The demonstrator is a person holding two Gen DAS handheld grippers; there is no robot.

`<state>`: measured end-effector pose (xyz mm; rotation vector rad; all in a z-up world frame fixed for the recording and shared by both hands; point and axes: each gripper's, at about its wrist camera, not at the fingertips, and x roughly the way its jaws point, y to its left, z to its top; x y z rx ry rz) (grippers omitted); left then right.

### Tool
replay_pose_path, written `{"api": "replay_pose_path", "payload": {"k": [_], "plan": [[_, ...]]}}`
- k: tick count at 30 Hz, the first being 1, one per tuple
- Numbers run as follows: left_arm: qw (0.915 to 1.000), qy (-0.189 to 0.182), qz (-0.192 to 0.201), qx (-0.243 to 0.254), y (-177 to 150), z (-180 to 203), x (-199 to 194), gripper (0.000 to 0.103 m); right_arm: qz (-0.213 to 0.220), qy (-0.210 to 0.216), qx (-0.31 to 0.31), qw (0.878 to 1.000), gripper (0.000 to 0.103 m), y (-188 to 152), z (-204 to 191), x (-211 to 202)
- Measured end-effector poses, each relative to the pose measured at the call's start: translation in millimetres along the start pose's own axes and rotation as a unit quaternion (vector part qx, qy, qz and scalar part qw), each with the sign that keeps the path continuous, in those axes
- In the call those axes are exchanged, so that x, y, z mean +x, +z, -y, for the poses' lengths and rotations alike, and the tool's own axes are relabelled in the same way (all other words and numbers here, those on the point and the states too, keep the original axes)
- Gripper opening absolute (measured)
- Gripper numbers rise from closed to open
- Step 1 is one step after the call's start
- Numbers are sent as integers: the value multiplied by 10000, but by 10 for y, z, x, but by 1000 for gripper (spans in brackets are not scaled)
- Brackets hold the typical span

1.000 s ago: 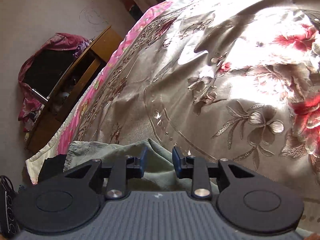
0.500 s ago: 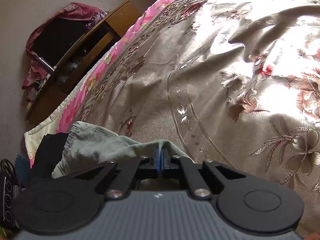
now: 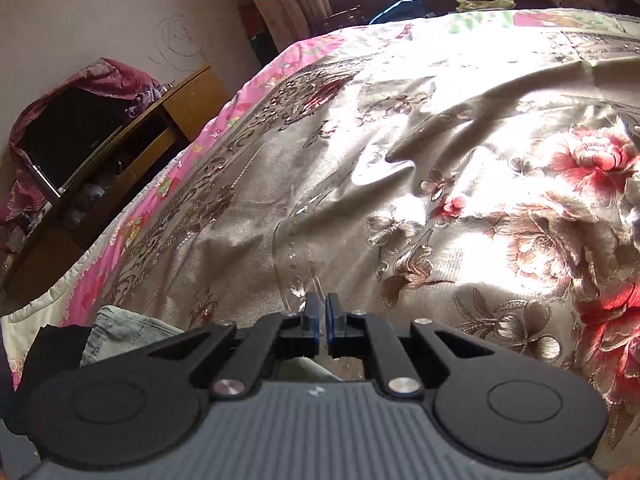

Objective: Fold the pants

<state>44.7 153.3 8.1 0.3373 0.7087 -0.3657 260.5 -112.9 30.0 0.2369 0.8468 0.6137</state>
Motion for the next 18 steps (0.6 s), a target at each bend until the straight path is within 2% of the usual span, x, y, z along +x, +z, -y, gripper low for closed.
{"api": "replay_pose_path", "payload": {"k": [2, 4, 5, 7, 8, 9, 10, 11, 12, 15, 18], "plan": [[9988, 439, -75, -205, -49, -154, -38, 46, 45, 148, -181, 9997, 8, -70, -137, -97], [9964, 697, -317, -376, -143, -283, -10, 47, -98, 356, -230, 9991, 8, -140, -231, -46], [9947, 814, -376, -494, -217, -340, -13, 48, -310, 293, -199, 9989, 8, -175, -259, 56], [9934, 826, -352, -710, -303, -420, -70, 48, -982, -132, -86, 9950, 9, -251, -243, 379], [9928, 864, -335, -756, -323, -434, -105, 48, -1164, -278, -87, 9928, 5, -272, -229, 487], [9923, 947, -314, -741, -328, -444, -139, 48, -1147, -442, -122, 9923, 2, -280, -239, 532], [9917, 1045, -286, -689, -334, -455, -178, 48, -1080, -507, -144, 9928, 4, -255, -277, 522], [9911, 1124, -261, -657, -336, -471, -207, 48, -957, -524, -219, 9938, 11, -226, -347, 484], [9904, 1189, -227, -671, -340, -499, -235, 48, -737, -510, -421, 9951, 11, -197, -467, 423], [9891, 1179, -219, -859, -378, -609, -219, 48, -583, -124, -823, 9948, 11, -163, -805, 425], [9877, 1284, -363, -809, -435, -611, -104, 49, -977, 523, -800, 9906, 11, -239, -1082, 722]]}}
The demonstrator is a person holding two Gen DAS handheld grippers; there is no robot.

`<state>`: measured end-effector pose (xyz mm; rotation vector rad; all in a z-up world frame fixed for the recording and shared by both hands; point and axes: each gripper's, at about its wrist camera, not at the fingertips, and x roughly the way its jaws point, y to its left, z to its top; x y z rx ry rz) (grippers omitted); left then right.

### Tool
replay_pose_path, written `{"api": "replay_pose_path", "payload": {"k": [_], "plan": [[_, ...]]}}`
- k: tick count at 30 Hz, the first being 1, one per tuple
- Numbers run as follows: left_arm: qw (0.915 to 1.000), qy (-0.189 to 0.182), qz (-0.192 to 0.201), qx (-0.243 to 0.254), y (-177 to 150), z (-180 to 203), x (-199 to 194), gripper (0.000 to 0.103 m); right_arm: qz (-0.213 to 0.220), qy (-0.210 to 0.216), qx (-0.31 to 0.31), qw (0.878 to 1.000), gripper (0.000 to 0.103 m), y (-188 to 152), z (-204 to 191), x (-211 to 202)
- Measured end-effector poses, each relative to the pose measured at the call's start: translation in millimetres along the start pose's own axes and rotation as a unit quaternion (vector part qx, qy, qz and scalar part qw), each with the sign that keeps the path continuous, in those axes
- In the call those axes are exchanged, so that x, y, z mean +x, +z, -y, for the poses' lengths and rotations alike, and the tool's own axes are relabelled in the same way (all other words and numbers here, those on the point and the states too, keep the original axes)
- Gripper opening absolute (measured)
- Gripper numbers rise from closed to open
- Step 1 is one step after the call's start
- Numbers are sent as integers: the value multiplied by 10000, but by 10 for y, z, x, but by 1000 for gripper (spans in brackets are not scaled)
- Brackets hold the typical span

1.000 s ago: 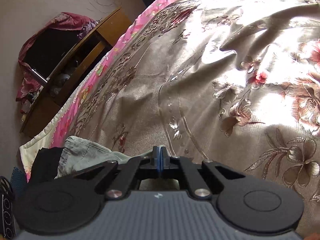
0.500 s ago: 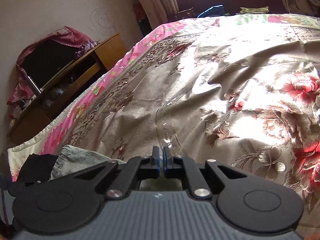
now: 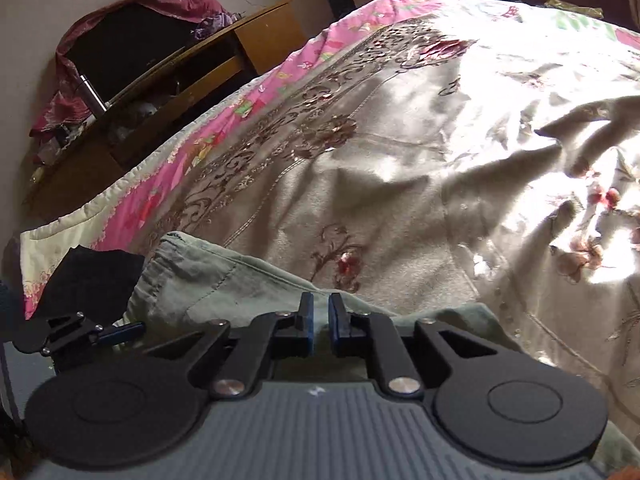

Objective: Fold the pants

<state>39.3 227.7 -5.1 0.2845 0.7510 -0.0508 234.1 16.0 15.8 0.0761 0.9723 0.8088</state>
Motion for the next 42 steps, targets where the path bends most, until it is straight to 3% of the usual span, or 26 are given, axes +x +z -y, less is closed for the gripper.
{"api": "replay_pose_path", "payload": {"k": [2, 4, 6, 7, 11, 14, 16, 18, 21, 23, 26, 28, 31, 34, 42], "plan": [[10000, 12, 2, 0, -4, -2, 4, 49, -227, -35, 188, 9996, 11, -11, -60, 260], [10000, 54, 8, -39, -25, -20, -12, 49, -80, -219, 323, 9992, 0, -36, -26, 450], [9999, 130, 11, 13, -38, 5, -44, 49, 55, -246, 654, 9975, 0, -31, -10, 423], [9998, 181, 14, 66, -32, 29, -63, 49, 273, -167, 792, 9963, 12, -49, -36, 299], [9994, 160, 203, 216, 34, 164, -253, 49, 731, -300, 765, 9939, 12, -269, -39, -288], [9988, -17, 407, 255, 128, 316, -407, 49, 918, -745, 1422, 9828, 13, -649, 313, -870], [9977, -229, 529, 345, 206, 472, -483, 49, 1159, -1053, 2058, 9660, 13, -1000, 603, -1331], [9951, -493, 659, 547, 314, 702, -548, 49, 1470, -1490, 2651, 9412, 13, -1435, 847, -1864], [9884, -909, 818, 895, 489, 1117, -602, 50, 1984, -2061, 3533, 8907, 14, -2148, 1114, -2632], [9833, -1222, 854, 1047, 608, 1401, -631, 50, 2380, -2233, 4148, 8494, 29, -2679, 1287, -3049], [9715, -1652, 897, 1445, 750, 1902, -695, 50, 2847, -2304, 4816, 7962, 34, -3288, 1472, -3366], [9626, -1829, 929, 1773, 801, 2187, -749, 50, 3142, -2097, 5133, 7706, 34, -3592, 1586, -3416], [9498, -2065, 909, 2168, 910, 2558, -840, 50, 3416, -1758, 5400, 7489, 34, -3802, 1765, -3308], [9424, -2092, 881, 2458, 986, 2769, -888, 50, 3895, -1438, 5446, 7287, 34, -3884, 1932, -3219], [9386, -2175, 613, 2608, 1093, 3021, -837, 50, 4730, -647, 5534, 6825, 32, -3990, 2399, -3171]]}}
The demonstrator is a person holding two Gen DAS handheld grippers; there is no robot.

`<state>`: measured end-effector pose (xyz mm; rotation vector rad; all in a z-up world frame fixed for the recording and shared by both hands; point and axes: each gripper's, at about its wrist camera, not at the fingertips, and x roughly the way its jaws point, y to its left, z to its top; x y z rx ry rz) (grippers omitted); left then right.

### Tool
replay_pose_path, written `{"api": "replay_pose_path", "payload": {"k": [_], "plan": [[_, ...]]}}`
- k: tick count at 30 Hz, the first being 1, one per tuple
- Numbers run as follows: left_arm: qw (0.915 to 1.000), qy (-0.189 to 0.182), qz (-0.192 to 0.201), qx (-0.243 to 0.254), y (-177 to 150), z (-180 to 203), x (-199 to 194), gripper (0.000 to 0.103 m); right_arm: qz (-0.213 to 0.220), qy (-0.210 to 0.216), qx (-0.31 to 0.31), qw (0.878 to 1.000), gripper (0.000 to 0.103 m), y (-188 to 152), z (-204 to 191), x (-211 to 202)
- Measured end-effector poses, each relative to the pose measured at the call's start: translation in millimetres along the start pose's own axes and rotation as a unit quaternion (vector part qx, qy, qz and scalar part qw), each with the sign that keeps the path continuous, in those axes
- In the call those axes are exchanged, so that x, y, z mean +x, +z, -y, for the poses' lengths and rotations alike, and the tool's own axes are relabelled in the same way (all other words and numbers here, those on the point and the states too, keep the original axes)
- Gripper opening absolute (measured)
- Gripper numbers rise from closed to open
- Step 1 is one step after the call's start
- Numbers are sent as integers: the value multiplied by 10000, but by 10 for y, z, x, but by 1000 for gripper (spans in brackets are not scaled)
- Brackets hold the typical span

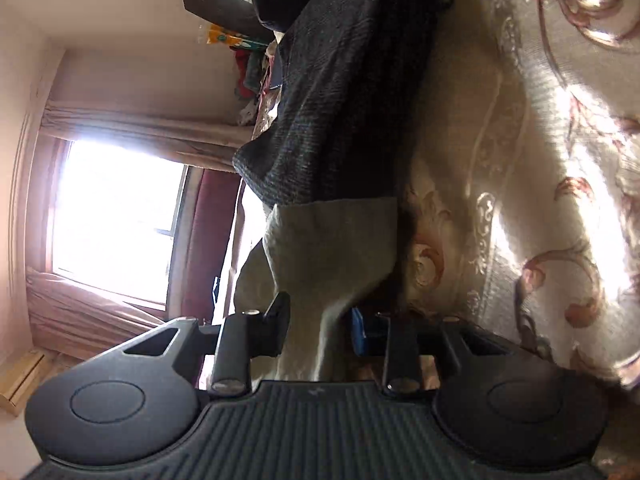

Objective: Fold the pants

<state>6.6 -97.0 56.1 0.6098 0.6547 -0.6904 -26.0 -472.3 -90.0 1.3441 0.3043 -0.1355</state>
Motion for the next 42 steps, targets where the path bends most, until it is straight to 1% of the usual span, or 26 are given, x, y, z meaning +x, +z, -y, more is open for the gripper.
{"api": "replay_pose_path", "payload": {"k": [2, 4, 5, 6, 10, 15, 16, 19, 20, 21, 22, 23, 25, 27, 28, 30, 31, 33, 34, 36, 37, 39, 40, 41, 42], "plan": [[10000, -43, -38, 30, 39, 50, 59, 50, 18, 181, -18, 9998, 32, 28, 10, 98], [9999, -48, -51, 121, 64, 96, 76, 50, -50, 377, 134, 9992, 32, 14, 39, 162], [9998, -45, -59, 174, 71, 114, 75, 50, -109, 498, 213, 9985, 34, -7, 59, 141], [9997, -37, -65, 225, 75, 123, 72, 50, -145, 578, 230, 9980, 34, -43, 71, 119], [9996, -48, -170, 242, 49, 122, 81, 50, -347, 588, 8, 9977, 32, -126, 121, 66], [9994, -71, -251, 235, 43, 148, 110, 50, -340, 665, 55, 9972, 32, -74, 125, 127], [9994, -64, -245, 245, 48, 157, 105, 50, -336, 699, 54, 9970, 33, -70, 121, 121], [9995, -90, -188, 244, 60, 169, 84, 50, -216, 1069, 267, 9937, 34, -94, 145, 44], [9995, -105, -200, 239, 65, 173, 96, 50, -153, 1133, 270, 9931, 34, -89, 155, 25], [9994, -110, -216, 252, 65, 177, 104, 51, -131, 990, 211, 9948, 35, -83, 168, 29], [9993, -115, -236, 280, 65, 183, 118, 51, -168, 773, 151, 9968, 32, -83, 186, 51], [9992, -122, -250, 299, 65, 188, 129, 51, -184, 695, 85, 9974, 29, -90, 198, 72], [9990, -142, -267, 317, 71, 201, 147, 51, -226, 731, 3, 9971, 30, -82, 175, 122], [9990, -150, -271, 315, 81, 213, 167, 51, -249, 793, 106, 9965, 31, -67, 159, 159], [9990, -154, -275, 319, 85, 221, 174, 51, -250, 862, 214, 9957, 35, -59, 153, 146], [9989, -137, -266, 362, 94, 236, 176, 51, -170, 1014, 220, 9945, 35, -68, 148, 26], [9989, -145, -253, 372, 95, 237, 174, 51, -91, 909, 153, 9957, 35, -73, 161, -10], [9989, -199, -261, 336, 95, 232, 205, 51, -120, 641, 98, 9978, 29, -82, 238, 33], [9989, -220, -285, 309, 93, 231, 233, 51, -111, 640, 81, 9979, 25, -82, 244, 69], [9987, -266, -343, 283, 86, 233, 288, 51, -172, 803, 46, 9966, 28, -72, 185, 147], [9986, -284, -347, 273, 85, 236, 307, 51, -182, 816, 42, 9965, 28, -69, 154, 181], [9988, -304, -294, 254, 77, 237, 333, 51, -174, 816, 129, 9964, 25, -41, 129, 233], [9990, -285, -266, 238, 74, 233, 346, 51, -150, 776, 285, 9965, 6, -33, 135, 179], [9991, -257, -258, 211, 68, 227, 362, 51, -135, 791, 415, 9959, 6, -12, 130, 145], [9992, -241, -254, 180, 62, 221, 374, 51, -64, 895, 542, 9945, 6, -4, 114, 42]]}}
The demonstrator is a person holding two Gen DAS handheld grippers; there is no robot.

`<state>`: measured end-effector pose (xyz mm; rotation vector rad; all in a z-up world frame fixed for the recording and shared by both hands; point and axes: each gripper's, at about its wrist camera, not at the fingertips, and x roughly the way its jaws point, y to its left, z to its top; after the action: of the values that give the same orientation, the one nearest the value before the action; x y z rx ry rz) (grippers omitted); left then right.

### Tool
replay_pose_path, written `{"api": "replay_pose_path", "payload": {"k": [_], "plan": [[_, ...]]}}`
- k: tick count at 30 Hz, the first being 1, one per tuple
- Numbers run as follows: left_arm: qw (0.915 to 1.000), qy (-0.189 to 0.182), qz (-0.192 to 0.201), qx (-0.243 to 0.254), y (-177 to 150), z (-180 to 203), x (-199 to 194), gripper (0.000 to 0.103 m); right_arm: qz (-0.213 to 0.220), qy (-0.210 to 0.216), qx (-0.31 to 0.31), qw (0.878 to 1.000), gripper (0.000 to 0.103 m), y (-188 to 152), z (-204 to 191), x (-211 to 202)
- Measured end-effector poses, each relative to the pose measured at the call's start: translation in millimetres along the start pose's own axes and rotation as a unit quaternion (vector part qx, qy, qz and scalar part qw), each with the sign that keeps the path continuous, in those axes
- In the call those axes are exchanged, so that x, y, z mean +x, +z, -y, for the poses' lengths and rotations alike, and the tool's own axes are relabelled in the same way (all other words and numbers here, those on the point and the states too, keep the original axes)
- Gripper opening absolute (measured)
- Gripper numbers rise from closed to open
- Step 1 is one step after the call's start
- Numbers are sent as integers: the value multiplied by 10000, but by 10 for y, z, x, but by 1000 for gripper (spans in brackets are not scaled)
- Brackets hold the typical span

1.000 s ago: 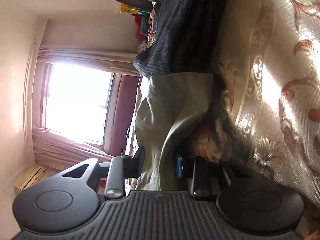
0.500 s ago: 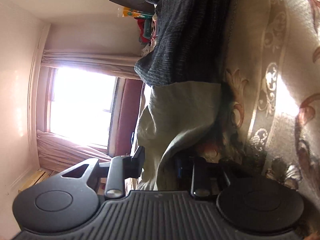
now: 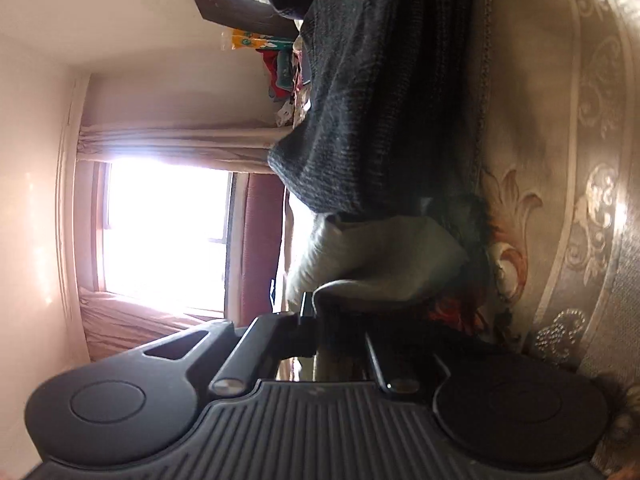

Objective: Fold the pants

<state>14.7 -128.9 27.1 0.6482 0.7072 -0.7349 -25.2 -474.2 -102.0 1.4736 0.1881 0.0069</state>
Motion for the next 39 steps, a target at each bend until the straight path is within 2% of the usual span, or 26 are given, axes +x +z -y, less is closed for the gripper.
{"api": "replay_pose_path", "payload": {"k": [2, 4, 9, 12, 14, 16, 17, 19, 21, 22, 23, 25, 27, 29, 32, 33, 34, 35, 36, 37, 39], "plan": [[9999, -62, 78, -97, -13, -3, 7, 51, 161, 206, -164, 9995, 6, 33, -196, -159], [9996, -184, 114, -166, -31, 5, 33, 53, 314, 183, -574, 9977, 6, 22, -403, -307], [9995, -306, 122, -31, -190, 92, 127, 56, 73, -625, -687, 9956, 6, -19, -373, -209], [9989, -369, 113, -260, -297, 5, 82, 56, 115, -731, -1133, 9908, 9, -99, -540, -235], [9978, -431, 67, -490, -390, -74, 93, 59, 161, -766, -1083, 9910, 10, -86, -578, -164], [9950, -549, 76, -835, -465, -167, 92, 59, 132, -1108, -1000, 9887, 10, -12, -634, -13], [9935, -573, 90, -984, -498, -214, 66, 59, 116, -1127, -1022, 9883, 7, -36, -703, 7], [9931, -448, 170, -1072, -564, -281, -19, 59, 66, -862, -1545, 9842, 7, -162, -1050, 127], [9928, -237, 257, -1148, -669, -406, -147, 59, -120, -705, -2358, 9692, 7, -439, -1505, 209], [9914, -164, 301, -1266, -714, -478, -208, 59, -289, -486, -2665, 9622, 7, -580, -1723, 326], [9871, -113, 376, -1550, -764, -605, -301, 59, -525, -238, -3024, 9514, 7, -792, -1966, 424], [9790, -1, 608, -1947, -847, -849, -513, 59, -940, -20, -3542, 9304, 7, -1212, -2289, 647], [9737, 366, 803, -2103, -968, -1045, -731, 59, -1565, 222, -3959, 9046, 7, -1734, -2489, 943], [9676, 774, 817, -2261, -1178, -1273, -945, 59, -2144, 304, -4404, 8713, 7, -2331, -2549, 1213], [9572, 1266, 583, -2535, -1625, -1499, -1178, 60, -3049, 258, -5399, 7842, 6, -3399, -2420, 1517], [9530, 1451, 461, -2619, -1799, -1542, -1236, 60, -3412, 200, -5705, 7468, 6, -3768, -2324, 1595], [9495, 1566, 356, -2696, -1931, -1569, -1276, 60, -3609, 186, -5959, 7172, 6, -4022, -2245, 1624], [9440, 1673, 210, -2835, -2117, -1595, -1326, 60, -3760, 195, -6321, 6772, 6, -4377, -2121, 1597], [9387, 1727, 123, -2981, -2262, -1610, -1364, 60, -3870, 178, -6585, 6452, 6, -4635, -1991, 1579], [9335, 1751, 62, -3129, -2388, -1612, -1388, 60, -3960, 129, -6652, 6329, 6, -4771, -1915, 1583], [9255, 1746, 3, -3362, -2582, -1598, -1415, 60, -4147, -18, -6669, 6191, 6, -4917, -1771, 1585]]}}
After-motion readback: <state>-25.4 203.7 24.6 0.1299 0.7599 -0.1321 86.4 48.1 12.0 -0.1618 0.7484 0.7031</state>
